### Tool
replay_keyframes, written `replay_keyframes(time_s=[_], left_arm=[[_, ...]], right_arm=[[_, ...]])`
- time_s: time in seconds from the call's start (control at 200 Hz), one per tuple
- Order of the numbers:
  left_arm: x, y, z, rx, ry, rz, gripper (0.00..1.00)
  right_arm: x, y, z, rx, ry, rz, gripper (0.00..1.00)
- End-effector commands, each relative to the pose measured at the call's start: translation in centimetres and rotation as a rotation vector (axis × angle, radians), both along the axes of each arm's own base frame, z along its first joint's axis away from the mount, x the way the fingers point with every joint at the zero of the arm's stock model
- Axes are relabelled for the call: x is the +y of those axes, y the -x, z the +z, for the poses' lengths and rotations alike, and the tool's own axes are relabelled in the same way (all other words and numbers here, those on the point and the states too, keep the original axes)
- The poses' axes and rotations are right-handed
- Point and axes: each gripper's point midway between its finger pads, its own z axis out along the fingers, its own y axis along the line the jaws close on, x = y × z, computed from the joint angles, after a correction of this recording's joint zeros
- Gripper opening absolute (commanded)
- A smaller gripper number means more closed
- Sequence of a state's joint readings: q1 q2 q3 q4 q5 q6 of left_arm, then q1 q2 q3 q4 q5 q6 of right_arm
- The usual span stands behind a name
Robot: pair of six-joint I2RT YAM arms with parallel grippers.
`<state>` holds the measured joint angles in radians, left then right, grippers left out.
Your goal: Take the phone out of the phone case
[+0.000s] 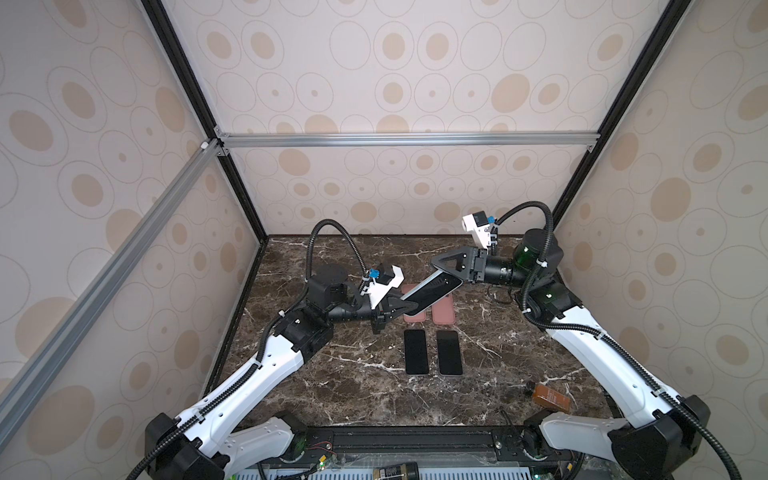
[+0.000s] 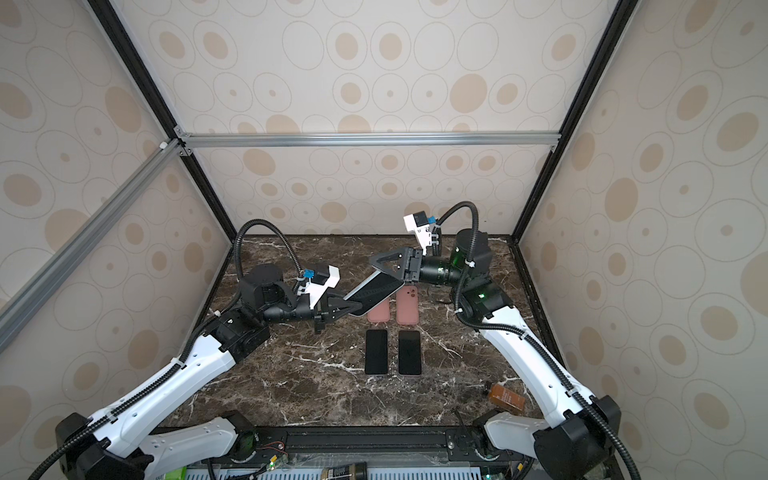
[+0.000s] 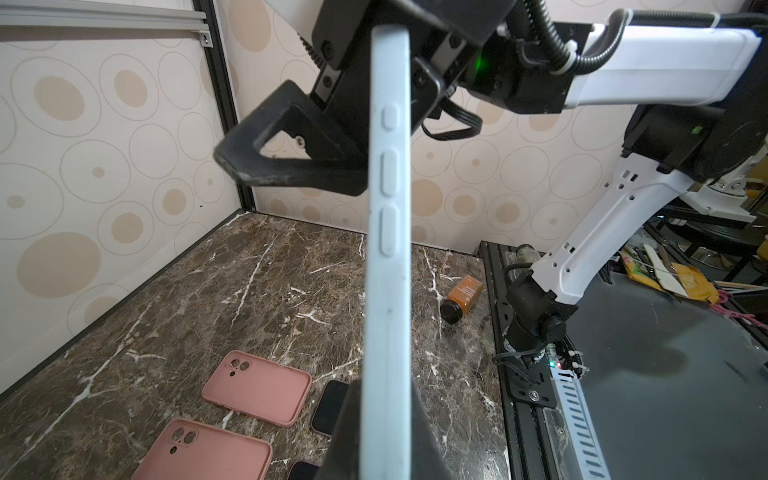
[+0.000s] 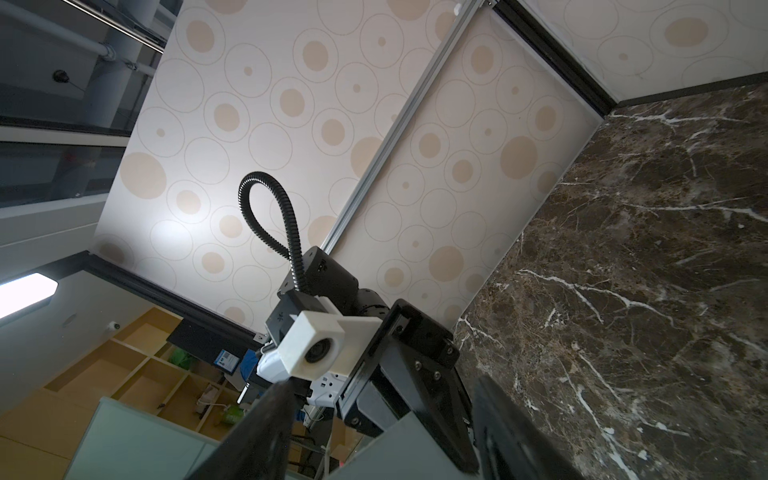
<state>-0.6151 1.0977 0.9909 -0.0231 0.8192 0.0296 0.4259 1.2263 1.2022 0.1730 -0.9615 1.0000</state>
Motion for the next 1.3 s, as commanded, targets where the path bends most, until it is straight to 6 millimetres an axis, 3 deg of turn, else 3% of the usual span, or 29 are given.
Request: replay_keyframes(time_s=[0.0,0.12,0.26,0.49,0.645,0.865,1.09,1.295], left_arm=[[0.0,0.7,3.0,-0.118,0.044,-0.028,0.00],[0.0,0.8,3.0,-0.117,0.046,-0.030,0.00],[0.2,1.2,3.6,-0.120,0.081,-0.041,0.00],[0.1,2.3,4.4,-0.093,0.148,-0.115,0.00],[-0.1,2.5,4.6,-0.082,0.162,-0.140,0.00],[-0.2,2.9,5.1,-0.072,0.193,-0.170,0.00],[-0.2,2.9,4.9,-0.070,0.190,-0.171,0.00],[-0.3,2.8,4.8,-0.070,0.187,-0.171,0.00]], right_arm=[[-0.4,-0.2,2.8,-0.073,-0.044,-0.047,0.76],[-1.1,-0.7,3.7,-0.131,-0.050,-0.102,0.79],[-1.5,-0.2,3.4,-0.236,0.000,-0.119,0.83],[-1.4,5.0,3.8,-0.510,0.027,0.079,0.75],[-1.7,7.1,3.4,-0.588,0.051,0.141,0.71],[-1.3,6.8,2.8,-0.550,0.072,0.141,0.61],[-1.0,6.1,3.5,-0.509,0.045,0.117,0.52],[-0.6,5.9,3.6,-0.479,0.036,0.116,0.51]])
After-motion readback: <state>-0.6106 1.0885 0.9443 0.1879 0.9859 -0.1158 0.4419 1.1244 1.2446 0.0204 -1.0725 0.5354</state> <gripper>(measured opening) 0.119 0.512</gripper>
